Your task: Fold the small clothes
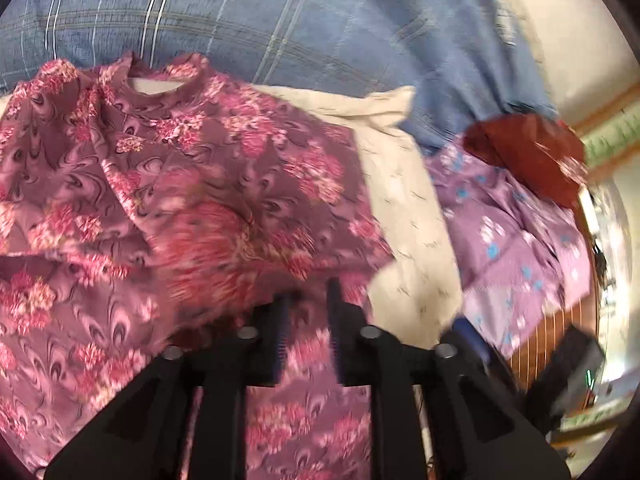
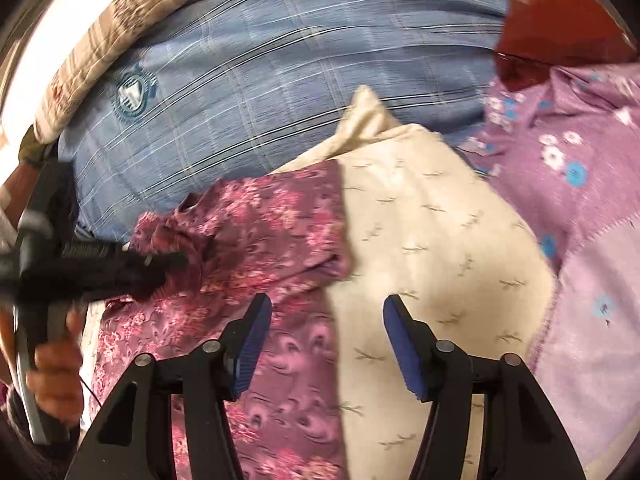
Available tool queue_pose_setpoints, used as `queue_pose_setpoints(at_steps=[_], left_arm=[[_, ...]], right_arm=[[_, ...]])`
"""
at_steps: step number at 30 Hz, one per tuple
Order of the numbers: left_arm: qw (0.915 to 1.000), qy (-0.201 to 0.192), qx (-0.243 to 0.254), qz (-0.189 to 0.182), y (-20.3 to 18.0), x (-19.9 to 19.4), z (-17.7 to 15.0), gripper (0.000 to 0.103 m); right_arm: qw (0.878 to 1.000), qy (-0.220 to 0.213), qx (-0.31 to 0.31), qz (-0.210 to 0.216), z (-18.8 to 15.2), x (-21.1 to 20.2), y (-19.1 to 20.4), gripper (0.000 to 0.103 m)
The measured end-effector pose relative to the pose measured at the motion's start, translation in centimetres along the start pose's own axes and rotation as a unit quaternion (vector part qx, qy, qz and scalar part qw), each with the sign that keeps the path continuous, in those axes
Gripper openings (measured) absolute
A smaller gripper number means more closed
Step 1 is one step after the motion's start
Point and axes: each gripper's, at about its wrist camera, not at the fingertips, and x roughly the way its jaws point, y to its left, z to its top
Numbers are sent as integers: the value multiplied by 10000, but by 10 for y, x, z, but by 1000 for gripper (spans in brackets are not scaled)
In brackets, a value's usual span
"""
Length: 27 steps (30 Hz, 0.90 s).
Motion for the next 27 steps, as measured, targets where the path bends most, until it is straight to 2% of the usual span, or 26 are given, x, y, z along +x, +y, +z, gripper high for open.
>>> queue_pose_setpoints(at_steps=[2,4,6,7,9,12,13,15,16,17,18,20,21,22,23,24,27], left_arm=[[9998,-161,61,-123,6,-28,-13,43],[9984,-490,58,-276,24,-61,-17,51],[9944,-1035,-157,-144,55,-93,-15,70],[9907,-1317,-349,1,74,-108,-16,73],[9854,-1490,-776,283,114,-122,-11,75],[9781,-1372,-1559,141,168,-125,-10,75],[9762,-1359,-1686,101,177,-122,-11,75],[9726,-1306,-1923,47,194,-113,-13,75],[9713,-1276,-2006,1,199,-105,-12,75],[9706,-1226,-2071,-54,200,-96,-10,75],[9701,-1162,-2131,-66,204,-87,-7,75],[9697,-1027,-2216,79,206,-67,3,75],[9690,-992,-2256,177,208,-61,6,74],[9685,-981,-2278,242,211,-60,6,72],[9675,-978,-2312,294,214,-58,7,66],[9665,-995,-2348,305,218,-58,7,59],[9628,-984,-2473,461,232,-55,5,53]], right_arm=[[9999,-15,107,85,0,5,-3,63],[9989,81,266,370,1,15,4,63],[9963,204,402,736,2,27,13,64],[9938,278,462,968,3,36,21,67],[9898,413,556,1247,7,56,39,68],[9860,699,607,1386,15,85,62,69],[9843,856,640,1402,16,97,71,69],[9828,897,579,1508,14,102,85,69],[9829,855,445,1571,11,102,94,74],[9845,803,259,1537,8,101,101,84],[9883,740,-13,1335,5,101,111,87],[9933,612,-655,734,1,108,131,87],[9924,632,-905,539,2,115,138,82],[9908,658,-1073,492,6,121,143,50],[9896,668,-1134,578,13,126,143,0],[9898,695,-1029,701,27,130,138,8],[9972,259,-226,669,63,129,96,7]])
